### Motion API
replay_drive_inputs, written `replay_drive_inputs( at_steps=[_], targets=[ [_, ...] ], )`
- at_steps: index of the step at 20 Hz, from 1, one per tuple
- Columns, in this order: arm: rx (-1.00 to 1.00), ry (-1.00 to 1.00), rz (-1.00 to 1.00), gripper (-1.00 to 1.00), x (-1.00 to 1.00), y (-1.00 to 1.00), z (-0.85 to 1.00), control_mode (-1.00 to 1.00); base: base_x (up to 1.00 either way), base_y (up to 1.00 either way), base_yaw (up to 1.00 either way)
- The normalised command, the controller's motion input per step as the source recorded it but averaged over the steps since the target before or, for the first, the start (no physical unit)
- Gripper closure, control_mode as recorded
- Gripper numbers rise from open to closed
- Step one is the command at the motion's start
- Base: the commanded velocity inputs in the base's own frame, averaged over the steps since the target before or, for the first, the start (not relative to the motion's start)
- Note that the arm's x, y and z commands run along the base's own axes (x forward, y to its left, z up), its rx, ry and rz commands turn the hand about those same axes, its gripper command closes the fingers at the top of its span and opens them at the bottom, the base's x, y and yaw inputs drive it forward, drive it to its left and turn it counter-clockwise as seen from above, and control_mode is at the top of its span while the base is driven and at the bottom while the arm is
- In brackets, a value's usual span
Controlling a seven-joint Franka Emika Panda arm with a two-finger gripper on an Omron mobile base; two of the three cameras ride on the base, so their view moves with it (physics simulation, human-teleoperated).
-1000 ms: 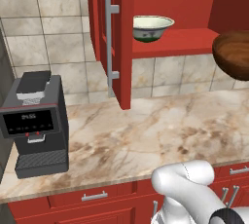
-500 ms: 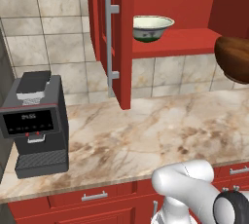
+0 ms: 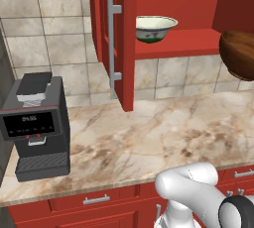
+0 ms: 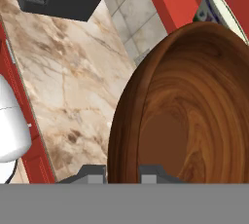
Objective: Open the cabinet. Pick the bowls from the counter and place them in the cabinet. Then close the cabinet.
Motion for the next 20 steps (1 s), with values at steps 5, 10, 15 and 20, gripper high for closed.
replay_drive_inputs(
  at_steps=[5, 10, 15, 20],
  targets=[
    [-0.18, -0.1, 0.05, 1.0, 0.06, 0.35, 0.0, -1.0, 0.0, 0.0, 0.0],
    [-0.22, 0.0, 0.01, 1.0, 0.09, 0.37, 0.01, -1.0, 0.0, 0.0, 0.0],
    [-0.08, 0.01, 0.0, 1.0, 0.34, 0.06, 0.12, -1.0, 0.0, 0.0, 0.0],
    [0.0, 0.0, 0.0, 1.0, 0.55, -0.01, 0.06, -1.0, 0.0, 0.0, 0.0]
  ],
)
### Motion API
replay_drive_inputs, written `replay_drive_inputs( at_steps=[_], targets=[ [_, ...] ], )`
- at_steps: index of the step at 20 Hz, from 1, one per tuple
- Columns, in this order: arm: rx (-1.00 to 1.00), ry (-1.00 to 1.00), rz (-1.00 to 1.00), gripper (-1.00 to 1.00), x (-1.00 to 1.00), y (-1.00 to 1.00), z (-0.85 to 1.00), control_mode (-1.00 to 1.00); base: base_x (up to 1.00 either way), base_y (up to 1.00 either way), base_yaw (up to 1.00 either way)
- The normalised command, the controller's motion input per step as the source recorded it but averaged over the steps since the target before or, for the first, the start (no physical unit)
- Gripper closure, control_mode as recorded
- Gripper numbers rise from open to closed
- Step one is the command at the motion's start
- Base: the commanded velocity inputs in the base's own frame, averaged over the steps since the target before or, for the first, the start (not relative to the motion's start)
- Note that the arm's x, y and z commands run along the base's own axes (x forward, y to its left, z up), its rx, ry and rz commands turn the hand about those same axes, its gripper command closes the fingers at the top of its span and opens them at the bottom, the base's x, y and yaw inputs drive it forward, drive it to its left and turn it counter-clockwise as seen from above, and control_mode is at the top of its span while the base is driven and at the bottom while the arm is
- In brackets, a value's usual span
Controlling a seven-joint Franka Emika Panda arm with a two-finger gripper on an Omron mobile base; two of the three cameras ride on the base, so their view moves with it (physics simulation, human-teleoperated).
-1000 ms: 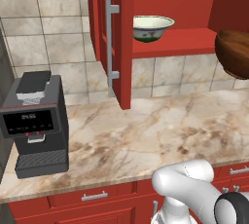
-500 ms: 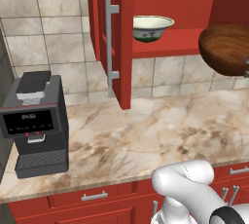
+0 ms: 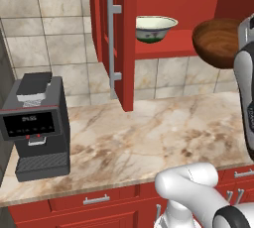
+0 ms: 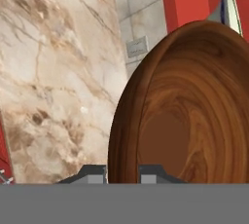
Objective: Open the cabinet. Pick the bowls from the counter and place them in the cabinet. Then close the cabinet.
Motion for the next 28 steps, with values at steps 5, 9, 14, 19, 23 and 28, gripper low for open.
replay_drive_inputs(
  at_steps=[5, 9, 14, 19, 23, 28],
  targets=[
    [0.0, 0.0, 0.02, 1.0, 0.66, -0.02, 0.0, -1.0, 0.0, 0.0, 0.0],
    [0.0, 0.0, 0.02, 1.0, 0.65, -0.22, 0.0, -1.0, 0.0, 0.0, 0.0],
    [0.0, 0.0, 0.01, 1.0, 0.61, -0.4, 0.0, -1.0, 0.0, 0.0, 0.0],
    [0.0, 0.0, 0.01, 1.0, 0.58, -0.27, 0.0, -1.0, 0.0, 0.0, 0.0],
    [0.0, 0.0, 0.03, 1.0, 0.72, -0.14, 0.0, -1.0, 0.0, 0.0, 0.0],
    [0.0, 0.0, 0.02, 1.0, 0.81, -0.29, 0.0, -1.0, 0.0, 0.0, 0.0]
  ],
)
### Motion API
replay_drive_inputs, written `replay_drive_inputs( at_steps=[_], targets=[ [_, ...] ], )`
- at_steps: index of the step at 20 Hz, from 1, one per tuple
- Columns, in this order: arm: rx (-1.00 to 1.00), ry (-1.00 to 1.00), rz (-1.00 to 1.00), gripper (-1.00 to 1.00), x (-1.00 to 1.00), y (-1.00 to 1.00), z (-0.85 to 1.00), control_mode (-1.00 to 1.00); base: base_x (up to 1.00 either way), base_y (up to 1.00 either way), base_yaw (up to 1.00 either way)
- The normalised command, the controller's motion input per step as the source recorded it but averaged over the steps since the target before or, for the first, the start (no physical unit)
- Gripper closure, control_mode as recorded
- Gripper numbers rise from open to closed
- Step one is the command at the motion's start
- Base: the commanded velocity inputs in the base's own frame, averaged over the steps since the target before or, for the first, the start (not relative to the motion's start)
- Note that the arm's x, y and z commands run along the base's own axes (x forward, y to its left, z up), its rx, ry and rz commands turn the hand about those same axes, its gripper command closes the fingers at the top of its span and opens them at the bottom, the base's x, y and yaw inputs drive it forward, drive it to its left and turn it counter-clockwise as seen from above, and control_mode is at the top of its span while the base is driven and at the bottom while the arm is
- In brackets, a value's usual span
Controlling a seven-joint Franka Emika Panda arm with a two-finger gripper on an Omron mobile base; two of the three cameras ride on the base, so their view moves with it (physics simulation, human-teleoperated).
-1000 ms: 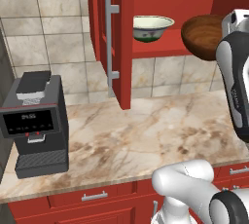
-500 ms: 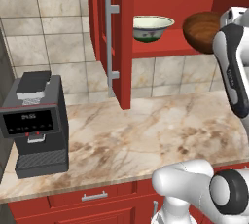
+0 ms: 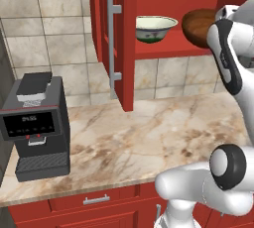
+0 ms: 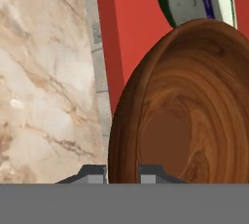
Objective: Open the cabinet. Pick the bowls from the counter and place them in the cabinet. Then close the cabinet.
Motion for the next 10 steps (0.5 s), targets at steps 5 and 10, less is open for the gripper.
replay_drive_inputs(
  at_steps=[5, 10],
  targets=[
    [0.02, 0.0, 0.0, 1.0, 0.74, -0.38, 0.0, -1.0, 0.0, 0.0, 0.0],
    [0.0, 0.0, 0.0, 1.0, 0.53, -0.09, 0.0, -1.0, 0.0, 0.0, 0.0]
  ],
)
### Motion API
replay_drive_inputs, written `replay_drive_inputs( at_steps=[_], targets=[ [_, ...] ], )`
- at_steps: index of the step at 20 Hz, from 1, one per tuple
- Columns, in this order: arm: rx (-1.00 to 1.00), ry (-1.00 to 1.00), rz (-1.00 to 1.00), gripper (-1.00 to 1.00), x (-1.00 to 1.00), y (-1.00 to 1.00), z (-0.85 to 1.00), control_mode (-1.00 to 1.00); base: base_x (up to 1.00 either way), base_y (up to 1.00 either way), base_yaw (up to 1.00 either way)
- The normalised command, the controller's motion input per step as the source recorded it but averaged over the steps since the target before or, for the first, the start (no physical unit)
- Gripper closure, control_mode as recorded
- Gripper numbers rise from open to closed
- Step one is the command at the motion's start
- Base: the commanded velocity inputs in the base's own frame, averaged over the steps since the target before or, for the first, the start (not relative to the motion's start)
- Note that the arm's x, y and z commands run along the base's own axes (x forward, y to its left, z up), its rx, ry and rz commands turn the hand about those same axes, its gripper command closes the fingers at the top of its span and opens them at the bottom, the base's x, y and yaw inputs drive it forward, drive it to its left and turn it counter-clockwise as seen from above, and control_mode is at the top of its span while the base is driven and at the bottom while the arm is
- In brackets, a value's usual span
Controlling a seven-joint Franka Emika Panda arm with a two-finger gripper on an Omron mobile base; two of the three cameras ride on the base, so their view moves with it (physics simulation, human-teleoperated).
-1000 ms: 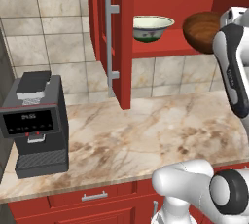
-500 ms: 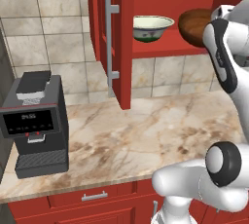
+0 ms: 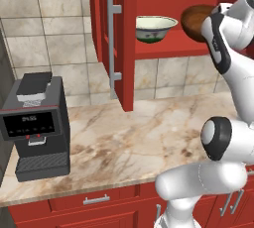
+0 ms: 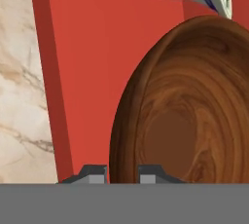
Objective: Open the cabinet. Pick the bowls from the counter and place them in the cabinet. Then close the cabinet.
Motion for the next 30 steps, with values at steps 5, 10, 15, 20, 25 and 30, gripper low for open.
replay_drive_inputs(
  at_steps=[5, 10, 15, 20, 25, 30],
  targets=[
    [0.01, 0.06, 0.01, 1.0, 0.4, 0.0, 0.0, -1.0, 0.0, 0.0, 0.0],
    [0.05, 0.15, 0.0, 1.0, 0.24, -0.01, 0.0, -1.0, 0.0, 0.0, 0.0],
    [0.08, 0.15, 0.0, 1.0, 0.18, -0.02, 0.0, -1.0, 0.0, 0.0, 0.0],
    [0.02, 0.03, 0.0, 1.0, 0.04, 0.0, 0.0, -1.0, 0.0, 0.0, 0.0],
    [0.0, 0.0, 0.0, 1.0, 0.1, 0.0, 0.0, -1.0, 0.0, 0.0, 0.0],
    [0.0, -0.02, 0.0, -1.0, 0.01, 0.0, 0.0, -1.0, 0.0, 0.0, 0.0]
  ],
)
